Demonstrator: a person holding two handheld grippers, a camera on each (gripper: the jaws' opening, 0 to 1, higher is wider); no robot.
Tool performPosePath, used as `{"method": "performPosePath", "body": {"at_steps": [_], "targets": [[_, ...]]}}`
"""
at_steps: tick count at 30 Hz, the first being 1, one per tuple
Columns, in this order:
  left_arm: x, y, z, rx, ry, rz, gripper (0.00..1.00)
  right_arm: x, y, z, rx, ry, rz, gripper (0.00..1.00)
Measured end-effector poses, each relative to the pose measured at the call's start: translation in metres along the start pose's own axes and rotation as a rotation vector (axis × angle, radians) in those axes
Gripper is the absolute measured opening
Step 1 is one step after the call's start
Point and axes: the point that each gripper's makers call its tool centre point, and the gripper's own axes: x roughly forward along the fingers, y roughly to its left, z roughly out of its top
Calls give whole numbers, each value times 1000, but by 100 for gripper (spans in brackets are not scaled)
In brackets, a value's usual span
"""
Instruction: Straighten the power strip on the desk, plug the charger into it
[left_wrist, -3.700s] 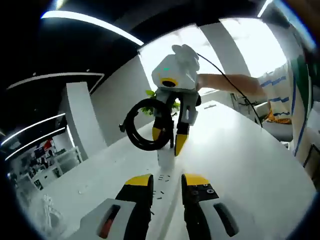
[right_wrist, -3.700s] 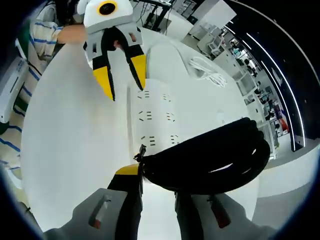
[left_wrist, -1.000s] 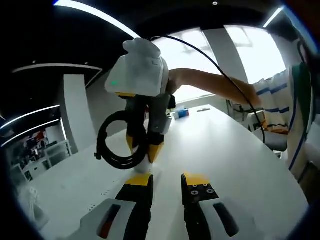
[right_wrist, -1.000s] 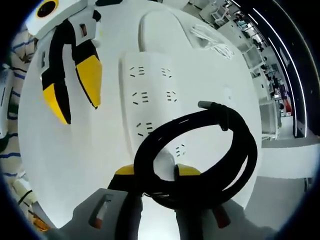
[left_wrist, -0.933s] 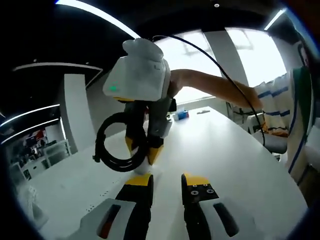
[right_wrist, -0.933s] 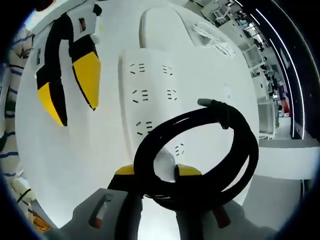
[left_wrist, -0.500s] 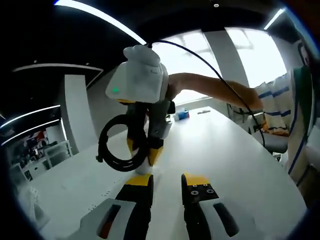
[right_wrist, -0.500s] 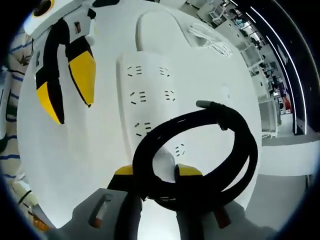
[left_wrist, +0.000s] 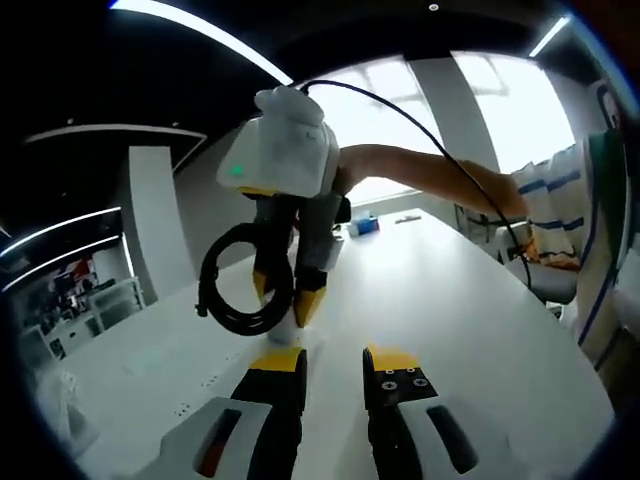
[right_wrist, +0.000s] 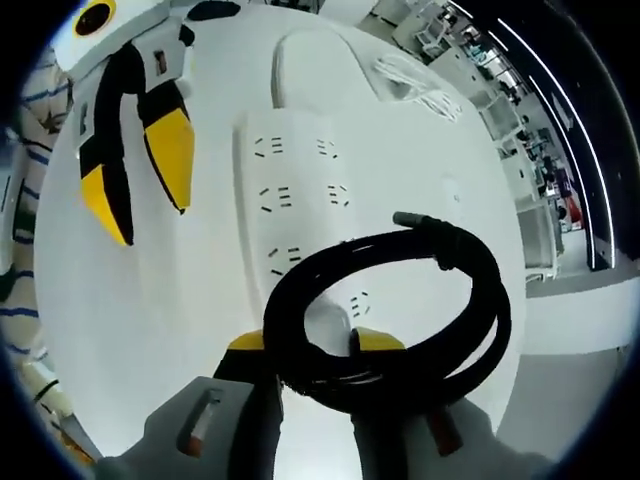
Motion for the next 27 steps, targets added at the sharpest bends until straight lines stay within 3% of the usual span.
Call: {"method": "performPosePath", "body": {"at_steps": [3, 8, 12, 23, 27], "targets": [[-1, 0, 1, -3, -5, 5, 23, 0, 2, 1, 3, -39, -9, 23], [-1, 4, -4, -21, 1, 23, 23, 1, 1, 2, -9, -13, -24, 24], [-4, 9, -7, -34, 5, 42, 23, 1, 1, 1, 0, -35, -30, 24], [-10, 23, -4, -53, -9, 93, 23, 3, 1, 3, 24, -121, -57, 26], [-13, 28, -3, -51, -6, 116, 23, 4, 1, 5, 44, -208, -91, 28]]}}
